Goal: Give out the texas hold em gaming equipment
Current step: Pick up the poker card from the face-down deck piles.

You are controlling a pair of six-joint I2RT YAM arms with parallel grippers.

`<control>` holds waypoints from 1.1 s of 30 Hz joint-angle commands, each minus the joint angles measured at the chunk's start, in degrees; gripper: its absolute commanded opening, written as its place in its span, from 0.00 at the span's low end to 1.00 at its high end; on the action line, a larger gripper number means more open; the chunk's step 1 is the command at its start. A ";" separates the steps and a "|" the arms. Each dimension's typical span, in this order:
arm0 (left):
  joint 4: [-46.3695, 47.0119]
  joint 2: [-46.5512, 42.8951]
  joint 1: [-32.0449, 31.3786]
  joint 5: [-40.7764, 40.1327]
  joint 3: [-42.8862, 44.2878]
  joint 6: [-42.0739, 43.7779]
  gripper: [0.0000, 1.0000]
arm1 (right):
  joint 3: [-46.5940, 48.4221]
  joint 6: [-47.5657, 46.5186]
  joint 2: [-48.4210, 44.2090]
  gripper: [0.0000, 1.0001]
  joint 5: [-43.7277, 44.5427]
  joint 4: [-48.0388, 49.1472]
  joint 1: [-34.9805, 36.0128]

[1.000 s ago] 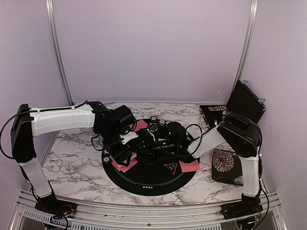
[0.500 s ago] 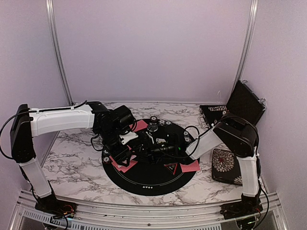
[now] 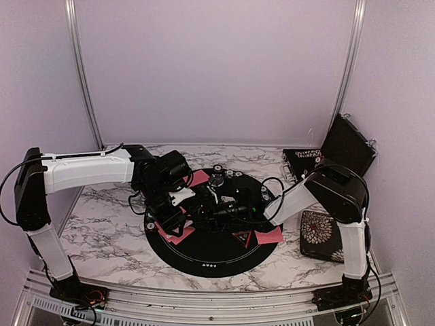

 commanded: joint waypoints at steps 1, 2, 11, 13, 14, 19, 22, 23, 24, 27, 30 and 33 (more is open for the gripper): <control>-0.03 -2.44 0.30 0.42 0.00 0.16 0.55 | -0.54 -1.68 -1.94 0.37 1.66 -2.86 -0.61; -0.03 -2.46 0.24 0.42 0.04 0.18 0.55 | -0.71 -1.63 -2.05 0.37 1.70 -2.84 -0.71; 0.04 -2.52 0.29 0.47 -0.07 0.19 0.55 | -1.93 -1.96 -3.52 0.36 2.39 -3.16 -1.23; 0.05 -2.51 0.28 0.47 -0.09 0.15 0.55 | -2.05 -2.33 -3.87 0.36 2.54 -3.56 -1.36; 0.05 -2.55 0.29 0.45 -0.10 0.19 0.55 | -2.14 -2.42 -4.01 0.36 2.58 -3.70 -1.34; 0.05 -2.60 0.30 0.40 -0.10 0.15 0.55 | -2.46 -2.55 -4.42 0.35 2.68 -3.82 -1.51; 0.05 -2.62 0.30 0.41 -0.03 0.17 0.55 | -2.58 -2.57 -4.75 0.35 2.76 -3.80 -1.60; 0.05 -2.52 0.30 0.47 -0.01 0.18 0.55 | -2.53 -2.58 -4.84 0.35 2.76 -3.80 -1.60; 0.05 -2.52 0.30 0.43 -0.01 0.20 0.55 | -2.52 -2.57 -4.98 0.35 2.77 -3.87 -1.60; 0.08 -2.43 0.30 0.41 -0.05 0.15 0.55 | -2.59 -2.63 -5.56 0.35 2.77 -3.97 -1.60; 0.14 -2.55 0.25 0.42 -0.14 0.17 0.55 | -2.66 -2.61 -6.11 0.35 2.60 -3.94 -1.68; 0.14 -2.48 0.29 0.55 -0.18 0.20 0.55 | -3.06 -2.22 -6.83 0.35 2.51 -3.36 -1.68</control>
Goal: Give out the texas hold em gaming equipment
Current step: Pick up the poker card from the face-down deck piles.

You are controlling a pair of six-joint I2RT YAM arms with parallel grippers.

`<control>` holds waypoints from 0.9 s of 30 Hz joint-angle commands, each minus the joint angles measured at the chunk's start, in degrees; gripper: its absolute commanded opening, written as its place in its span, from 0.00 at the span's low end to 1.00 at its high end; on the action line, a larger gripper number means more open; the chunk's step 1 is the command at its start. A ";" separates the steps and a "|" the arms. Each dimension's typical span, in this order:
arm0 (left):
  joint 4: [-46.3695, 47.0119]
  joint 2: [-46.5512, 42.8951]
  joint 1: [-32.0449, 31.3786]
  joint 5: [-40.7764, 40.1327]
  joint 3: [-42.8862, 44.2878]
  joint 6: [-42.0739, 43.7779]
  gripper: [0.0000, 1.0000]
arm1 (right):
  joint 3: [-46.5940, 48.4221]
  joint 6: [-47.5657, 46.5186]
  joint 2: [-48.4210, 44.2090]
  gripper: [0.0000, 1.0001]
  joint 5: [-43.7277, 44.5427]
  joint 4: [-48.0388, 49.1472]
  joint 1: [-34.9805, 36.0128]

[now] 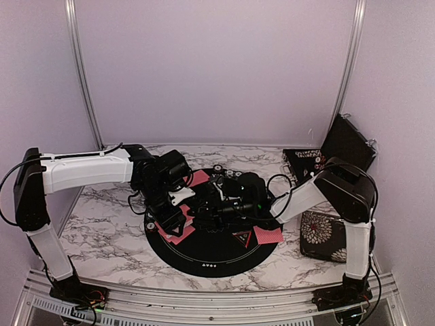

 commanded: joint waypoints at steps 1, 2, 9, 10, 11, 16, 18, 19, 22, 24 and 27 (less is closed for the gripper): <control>0.19 -2.14 0.30 0.47 -0.16 0.19 0.55 | -0.62 -0.41 -2.98 0.35 0.19 0.05 -0.52; 0.15 -2.16 0.30 0.47 -0.16 0.20 0.55 | -0.80 -0.33 -3.23 0.35 0.19 0.11 -0.62; 0.16 -2.02 0.30 0.42 -0.16 0.13 0.55 | -1.96 -0.29 -4.35 0.35 0.36 0.20 -1.01; 0.14 -1.92 0.30 0.45 -0.16 0.19 0.55 | -2.12 -0.19 -4.40 0.34 0.43 0.28 -1.02; 0.14 -1.92 0.25 0.39 -0.08 0.15 0.55 | -2.25 -0.08 -4.44 0.33 0.51 0.41 -0.99; 0.14 -1.88 0.25 0.36 -0.14 0.18 0.55 | -3.37 0.70 -4.83 0.29 0.62 1.56 -0.99; 0.14 -1.88 0.29 0.43 -0.16 0.20 0.55 | -3.72 1.04 -5.20 0.29 0.62 2.00 -0.99; 0.14 -1.88 0.24 0.38 -0.12 0.20 0.55 | -3.91 1.09 -5.45 0.28 0.62 2.14 -0.94; 0.15 -1.77 0.25 0.49 -0.03 0.15 0.55 | -4.17 1.17 -5.87 0.28 0.79 2.13 -0.93; 0.14 -1.64 0.29 0.57 0.02 0.19 0.55 | -4.15 1.12 -5.99 0.27 0.80 2.13 -0.90; 0.16 -1.67 0.27 0.57 0.01 0.20 0.55 | -3.92 1.25 -5.98 0.27 0.80 2.22 -0.82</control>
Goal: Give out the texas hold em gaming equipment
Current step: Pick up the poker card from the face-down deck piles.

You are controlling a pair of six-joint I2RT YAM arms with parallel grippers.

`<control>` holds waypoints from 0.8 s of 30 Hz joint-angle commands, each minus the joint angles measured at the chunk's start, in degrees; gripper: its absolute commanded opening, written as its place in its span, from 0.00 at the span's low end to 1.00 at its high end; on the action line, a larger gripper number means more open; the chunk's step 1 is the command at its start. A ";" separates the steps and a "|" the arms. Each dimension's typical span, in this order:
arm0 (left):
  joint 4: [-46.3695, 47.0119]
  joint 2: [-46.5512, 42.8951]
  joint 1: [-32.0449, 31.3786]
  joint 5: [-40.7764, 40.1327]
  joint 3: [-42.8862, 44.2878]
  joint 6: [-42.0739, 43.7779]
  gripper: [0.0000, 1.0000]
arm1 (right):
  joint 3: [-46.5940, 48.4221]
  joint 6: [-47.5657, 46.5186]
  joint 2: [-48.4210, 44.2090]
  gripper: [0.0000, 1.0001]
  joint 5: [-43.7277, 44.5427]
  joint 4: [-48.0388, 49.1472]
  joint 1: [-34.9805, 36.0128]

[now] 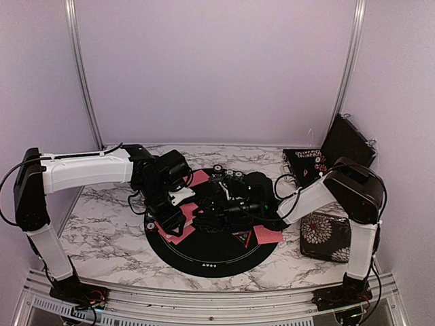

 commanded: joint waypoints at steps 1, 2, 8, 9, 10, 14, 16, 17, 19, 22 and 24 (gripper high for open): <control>0.13 -1.60 0.25 0.62 0.01 0.19 0.55 | 0.66 0.41 -1.81 0.27 0.56 1.54 -0.11; 0.14 -1.60 0.29 0.60 0.06 0.20 0.55 | 0.80 0.41 -1.71 0.27 0.56 1.55 -0.15; 0.09 -1.53 0.30 0.62 0.11 0.21 0.55 | 0.69 -0.36 -1.59 0.22 0.82 0.51 -0.10; 0.14 -1.52 0.28 0.61 0.15 0.26 0.55 | 0.69 -0.31 -1.45 0.20 0.82 0.49 -0.09; 0.14 -1.55 0.29 0.59 0.11 0.27 0.55 | 0.76 -0.28 -1.31 0.17 0.90 0.49 -0.20; 0.11 -1.62 0.23 0.71 0.18 0.28 0.55 | 0.87 -0.38 -1.10 0.15 1.50 0.09 -0.44; 0.15 -1.63 0.30 0.63 0.11 0.26 0.55 | 0.93 -0.37 -1.15 0.15 1.70 0.23 -0.61; 0.14 -1.64 0.28 0.63 0.15 0.28 0.55 | 1.09 -0.38 -1.06 0.15 1.70 0.15 -0.68; 0.14 -1.54 0.25 0.63 0.17 0.28 0.55 | 1.36 -0.35 -1.02 0.15 1.84 0.14 -0.79; 0.21 -1.66 0.29 0.62 0.10 0.28 0.55 | 1.39 -0.38 -1.02 0.11 2.01 0.05 -0.92; 0.19 -1.67 0.25 0.63 0.10 0.28 0.55 | 1.24 -0.35 -1.30 0.08 2.20 -0.14 -1.01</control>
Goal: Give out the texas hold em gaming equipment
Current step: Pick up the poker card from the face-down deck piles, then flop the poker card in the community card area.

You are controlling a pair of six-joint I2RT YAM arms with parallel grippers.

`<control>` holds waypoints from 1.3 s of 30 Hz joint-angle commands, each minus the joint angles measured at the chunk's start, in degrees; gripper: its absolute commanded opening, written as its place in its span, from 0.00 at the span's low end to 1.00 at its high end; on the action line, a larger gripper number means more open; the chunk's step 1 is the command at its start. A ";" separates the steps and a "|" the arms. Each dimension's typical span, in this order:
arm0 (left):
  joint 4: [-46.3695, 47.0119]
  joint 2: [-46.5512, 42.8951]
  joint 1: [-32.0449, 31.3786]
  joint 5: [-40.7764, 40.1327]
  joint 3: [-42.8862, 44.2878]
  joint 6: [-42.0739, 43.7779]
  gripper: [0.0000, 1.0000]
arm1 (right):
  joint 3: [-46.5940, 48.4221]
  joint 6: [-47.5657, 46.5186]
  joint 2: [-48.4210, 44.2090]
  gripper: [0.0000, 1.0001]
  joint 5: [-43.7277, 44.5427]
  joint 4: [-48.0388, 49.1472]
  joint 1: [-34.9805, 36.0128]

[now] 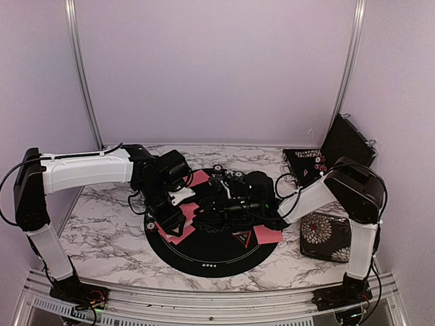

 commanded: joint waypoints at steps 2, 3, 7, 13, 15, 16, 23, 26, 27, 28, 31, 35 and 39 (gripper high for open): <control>0.14 -1.73 0.29 0.61 0.10 0.28 0.55 | 0.94 -0.94 -1.36 0.03 1.41 -0.29 -0.70; 0.14 -1.68 0.27 0.56 0.10 0.28 0.55 | 0.93 -1.10 -1.52 0.01 1.44 -0.44 -0.79; 0.14 -1.73 0.27 0.54 0.08 0.24 0.55 | 0.51 -0.99 -2.31 0.00 1.79 -0.31 -1.10; 0.15 -1.88 0.29 0.58 -0.07 0.20 0.55 | -0.97 -0.73 -4.51 0.00 1.88 0.55 -2.27; 0.08 -1.92 0.25 0.51 -0.07 0.13 0.55 | -1.68 -0.99 -5.48 0.00 1.81 0.59 -2.98; 0.08 -1.88 0.29 0.46 -0.07 0.19 0.55 | -1.97 -1.22 -5.98 0.00 1.80 0.35 -3.25; 0.05 -1.87 0.30 0.34 0.02 0.20 0.55 | -3.73 -3.42 -8.64 0.00 1.18 -2.15 -5.11; 0.01 -2.00 0.29 0.28 0.01 0.17 0.55 | -4.51 -6.13 -10.20 0.00 1.34 -4.99 -6.14; 0.11 -2.00 0.30 0.33 0.01 0.19 0.55 | -4.74 -7.38 -10.68 0.00 1.42 -6.16 -6.51; 0.06 -2.03 0.26 0.34 0.01 0.15 0.55 | -4.86 -9.00 -11.26 0.00 1.63 -7.73 -6.96; 0.05 -2.32 0.30 0.23 -0.02 0.19 0.55 | -5.07 -15.78 -13.30 0.00 3.23 -14.33 -8.54; 0.03 -2.47 0.30 0.14 -0.25 0.10 0.55 | -3.10 -28.24 -16.62 0.00 9.12 -25.96 -9.73; -0.03 -2.48 0.22 0.12 -0.16 0.10 0.55 | 0.40 -41.46 -18.62 0.00 17.63 -37.00 -9.76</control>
